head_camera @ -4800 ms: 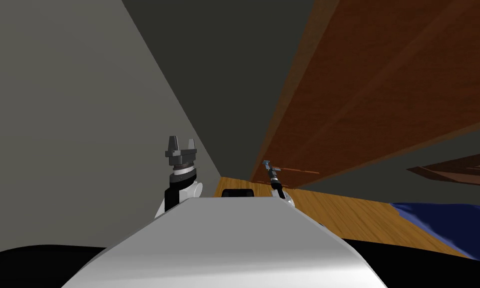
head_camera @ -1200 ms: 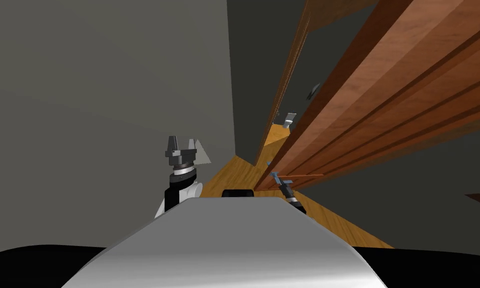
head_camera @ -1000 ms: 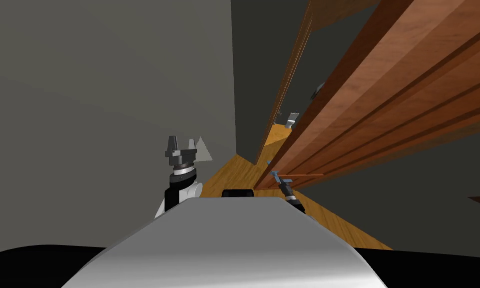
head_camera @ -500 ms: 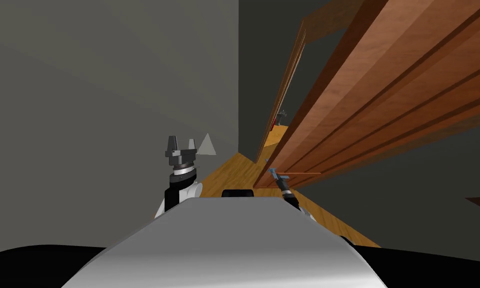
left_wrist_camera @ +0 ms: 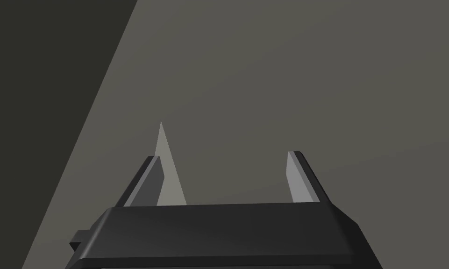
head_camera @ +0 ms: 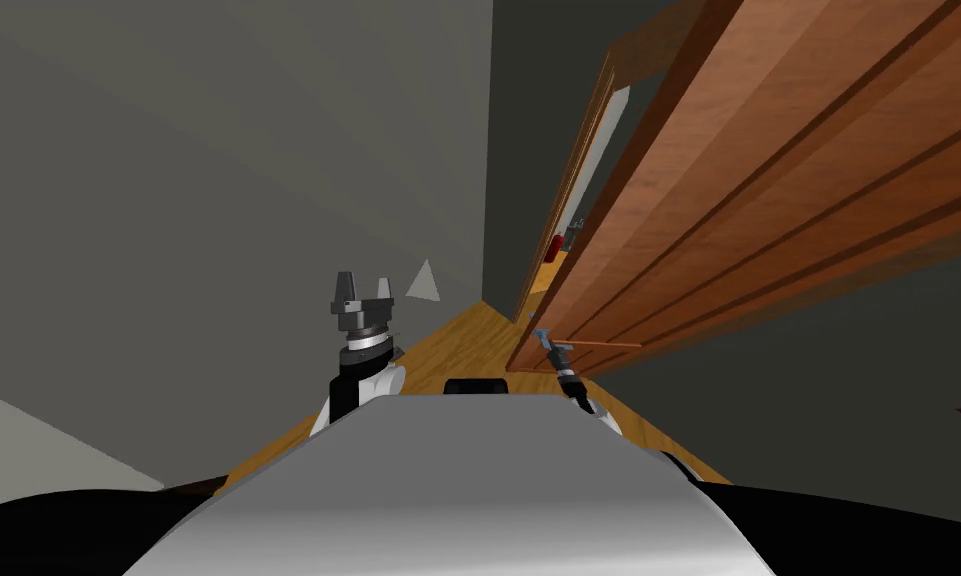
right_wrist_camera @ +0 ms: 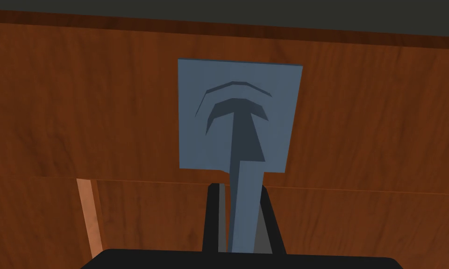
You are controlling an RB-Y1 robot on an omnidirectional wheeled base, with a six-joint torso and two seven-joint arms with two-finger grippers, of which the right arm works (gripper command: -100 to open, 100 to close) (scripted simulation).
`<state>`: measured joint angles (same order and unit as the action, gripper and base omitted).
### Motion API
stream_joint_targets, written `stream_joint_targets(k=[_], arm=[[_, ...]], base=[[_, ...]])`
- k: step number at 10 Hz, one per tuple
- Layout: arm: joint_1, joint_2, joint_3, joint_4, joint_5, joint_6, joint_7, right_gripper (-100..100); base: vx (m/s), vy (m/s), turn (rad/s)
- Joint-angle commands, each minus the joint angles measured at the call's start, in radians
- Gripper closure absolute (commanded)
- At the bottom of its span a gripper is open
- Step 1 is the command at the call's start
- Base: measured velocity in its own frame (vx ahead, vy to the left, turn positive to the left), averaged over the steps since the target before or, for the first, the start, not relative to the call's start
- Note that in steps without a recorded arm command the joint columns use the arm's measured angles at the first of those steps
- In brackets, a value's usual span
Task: Pull the door open
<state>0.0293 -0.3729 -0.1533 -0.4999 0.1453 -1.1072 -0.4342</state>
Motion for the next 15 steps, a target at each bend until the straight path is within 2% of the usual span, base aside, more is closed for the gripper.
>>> stream_joint_targets(k=[1,2,7,9,10,12,13,14,15], arm=[[-0.026,0.001,0.000,0.044,0.002,-0.010,0.005,100],[-0.026,0.001,0.000,0.044,0.002,-0.010,0.005,100],[-0.120,0.022,-0.015,0.102,0.005,0.033,0.032,100],[-0.149,0.028,-0.020,0.119,0.006,0.046,0.041,100],[-0.149,0.028,-0.020,0.119,0.006,0.046,0.041,100],[-0.180,0.035,-0.025,0.138,0.007,0.060,0.050,100],[-0.169,0.033,-0.024,0.128,0.006,0.060,0.047,100],[-0.154,0.022,-0.014,0.130,0.020,0.035,0.029,100],[-0.150,0.018,-0.011,0.130,0.024,0.027,0.023,100]], base=[[-0.155,-0.050,0.074],[-0.042,-0.005,-0.015],[-0.172,-0.066,0.138],[-0.206,-0.054,0.087],[-0.127,-0.030,0.028],[-0.174,-0.067,0.091],[-0.080,-0.027,0.032],[-0.135,-0.033,0.109],[-0.186,-0.058,0.109]])
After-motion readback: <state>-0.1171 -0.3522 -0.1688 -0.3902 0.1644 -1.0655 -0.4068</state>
